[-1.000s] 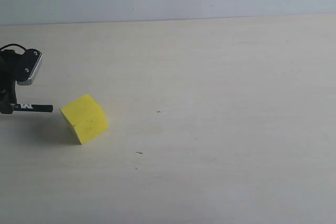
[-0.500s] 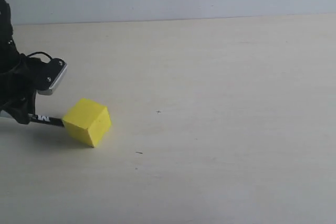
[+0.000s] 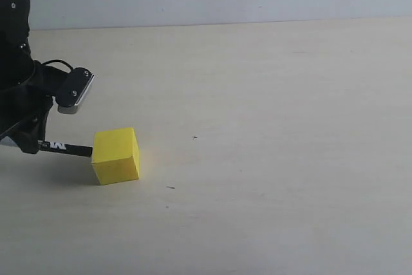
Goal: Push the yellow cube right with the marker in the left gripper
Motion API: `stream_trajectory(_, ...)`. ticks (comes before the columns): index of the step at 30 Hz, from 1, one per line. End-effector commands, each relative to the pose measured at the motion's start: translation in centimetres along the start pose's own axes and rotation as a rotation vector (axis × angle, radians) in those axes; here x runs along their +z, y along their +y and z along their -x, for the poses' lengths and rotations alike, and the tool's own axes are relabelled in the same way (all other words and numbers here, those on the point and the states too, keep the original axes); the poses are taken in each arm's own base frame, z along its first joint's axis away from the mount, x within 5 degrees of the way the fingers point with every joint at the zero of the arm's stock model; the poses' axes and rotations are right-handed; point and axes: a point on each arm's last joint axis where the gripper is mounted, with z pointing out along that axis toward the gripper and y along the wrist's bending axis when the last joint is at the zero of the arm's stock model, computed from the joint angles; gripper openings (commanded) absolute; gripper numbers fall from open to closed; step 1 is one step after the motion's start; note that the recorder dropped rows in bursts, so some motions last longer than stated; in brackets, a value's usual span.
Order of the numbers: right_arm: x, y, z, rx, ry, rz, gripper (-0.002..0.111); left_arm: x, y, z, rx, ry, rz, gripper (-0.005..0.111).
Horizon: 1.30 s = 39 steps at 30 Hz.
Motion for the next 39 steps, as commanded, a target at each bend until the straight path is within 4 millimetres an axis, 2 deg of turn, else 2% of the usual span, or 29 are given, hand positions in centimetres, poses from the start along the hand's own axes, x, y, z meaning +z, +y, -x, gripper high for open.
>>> stream_trajectory(1, 0.0, -0.1, -0.1, -0.008, -0.009, -0.006, 0.000, 1.5, -1.0, -0.4, -0.044, -0.021, -0.043, 0.000)
stream_trajectory(4, 0.0, -0.1, -0.1, -0.008, -0.009, -0.006, 0.000, 3.1, -1.6, -1.0, -0.091, -0.077, -0.045, 0.000)
stream_trajectory(7, 0.0, -0.1, -0.1, -0.008, -0.009, -0.006, 0.000, 3.5, -1.7, -0.8, -0.100, -0.100, -0.022, 0.000)
stream_trajectory(9, 0.0, -0.1, -0.1, -0.008, -0.009, -0.006, 0.000, 3.2, -1.2, 0.8, -0.101, -0.167, 0.036, 0.000)
stream_trajectory(10, 0.0, -0.1, -0.1, -0.008, -0.009, -0.006, 0.000, 2.5, -0.8, 2.4, -0.066, -0.224, 0.076, 0.000)
stream_trajectory(12, 0.0, -0.1, -0.1, -0.008, -0.009, -0.006, 0.000, 2.0, -0.5, 3.9, -0.030, -0.259, 0.118, 0.000)
stream_trajectory(16, 0.0, -0.1, -0.1, -0.008, -0.009, -0.006, 0.000, 2.0, -0.4, 3.2, -0.041, -0.245, 0.109, 0.000)
stream_trajectory(22, 0.0, -0.1, -0.1, -0.008, -0.009, -0.006, 0.000, 2.4, -0.2, 0.2, -0.157, -0.240, 0.075, 0.000)
stream_trajectory(27, 0.0, -0.1, -0.1, -0.008, -0.009, -0.006, 0.000, 2.4, -0.1, -0.3, -0.162, -0.235, 0.082, 0.000)
stream_trajectory(30, 0.0, -0.1, -0.1, -0.008, -0.009, -0.006, 0.000, 2.2, 0.1, 0.9, -0.133, -0.244, 0.118, 0.000)
stream_trajectory(34, 0.0, -0.1, -0.1, -0.008, -0.009, -0.006, 0.000, 1.8, 0.1, 3.9, -0.039, -0.264, 0.171, 0.000)
stream_trajectory(39, 0.0, -0.1, -0.1, -0.008, -0.009, -0.006, 0.000, 0.0, 0.5, 7.2, 0.034, -0.279, 0.228, 0.000)
